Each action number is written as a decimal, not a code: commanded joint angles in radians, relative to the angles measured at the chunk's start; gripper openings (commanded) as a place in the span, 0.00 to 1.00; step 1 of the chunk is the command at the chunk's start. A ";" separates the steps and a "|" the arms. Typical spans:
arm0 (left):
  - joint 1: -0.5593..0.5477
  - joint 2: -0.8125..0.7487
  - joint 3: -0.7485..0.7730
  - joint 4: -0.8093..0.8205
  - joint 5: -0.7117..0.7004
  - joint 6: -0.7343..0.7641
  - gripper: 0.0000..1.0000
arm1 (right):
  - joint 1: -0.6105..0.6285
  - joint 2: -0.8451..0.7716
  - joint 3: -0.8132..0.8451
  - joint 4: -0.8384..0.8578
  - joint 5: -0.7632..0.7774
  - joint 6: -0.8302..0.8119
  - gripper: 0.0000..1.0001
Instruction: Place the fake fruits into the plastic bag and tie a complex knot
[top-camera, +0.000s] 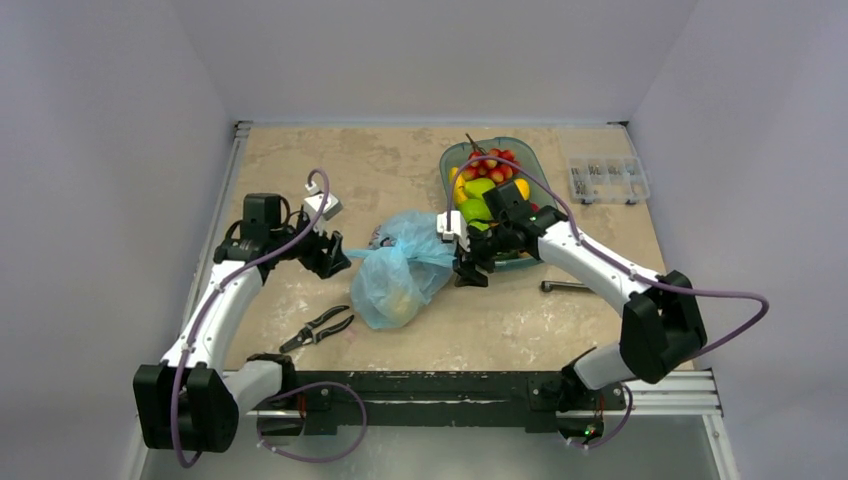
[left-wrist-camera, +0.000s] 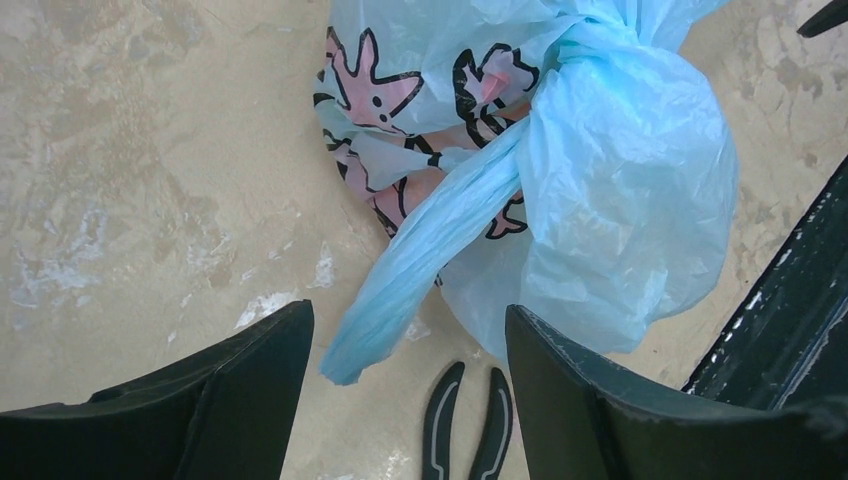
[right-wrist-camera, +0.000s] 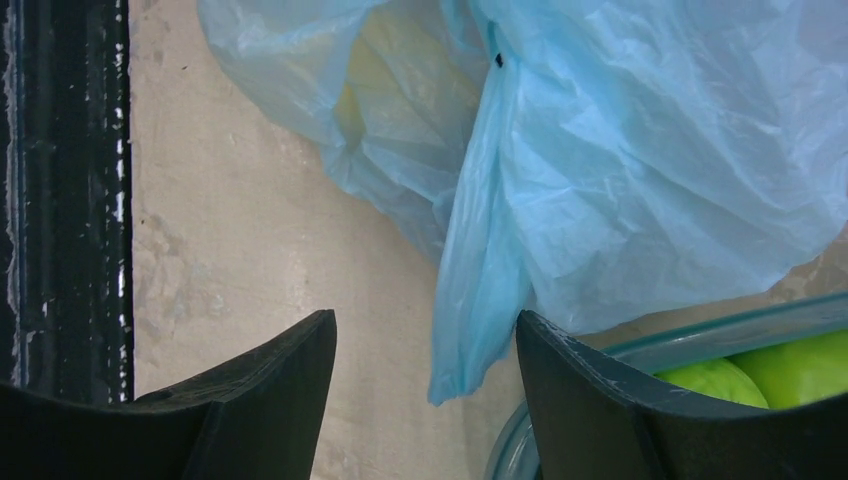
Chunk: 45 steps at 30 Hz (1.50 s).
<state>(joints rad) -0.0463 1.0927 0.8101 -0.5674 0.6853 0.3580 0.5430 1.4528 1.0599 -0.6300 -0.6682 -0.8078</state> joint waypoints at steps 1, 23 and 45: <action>0.000 -0.045 0.034 0.029 -0.015 0.074 0.70 | 0.003 0.040 0.032 0.098 0.040 0.078 0.64; -0.001 0.035 0.027 -0.085 -0.030 0.888 0.92 | 0.065 0.115 0.087 0.192 0.027 0.230 0.61; -0.054 0.095 0.156 -0.026 -0.385 -0.320 0.00 | 0.069 -0.035 -0.017 0.362 0.320 0.457 0.00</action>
<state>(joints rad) -0.1795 1.2213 0.8696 -0.5034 0.4095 0.4259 0.6155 1.5211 1.0752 -0.3328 -0.4965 -0.4103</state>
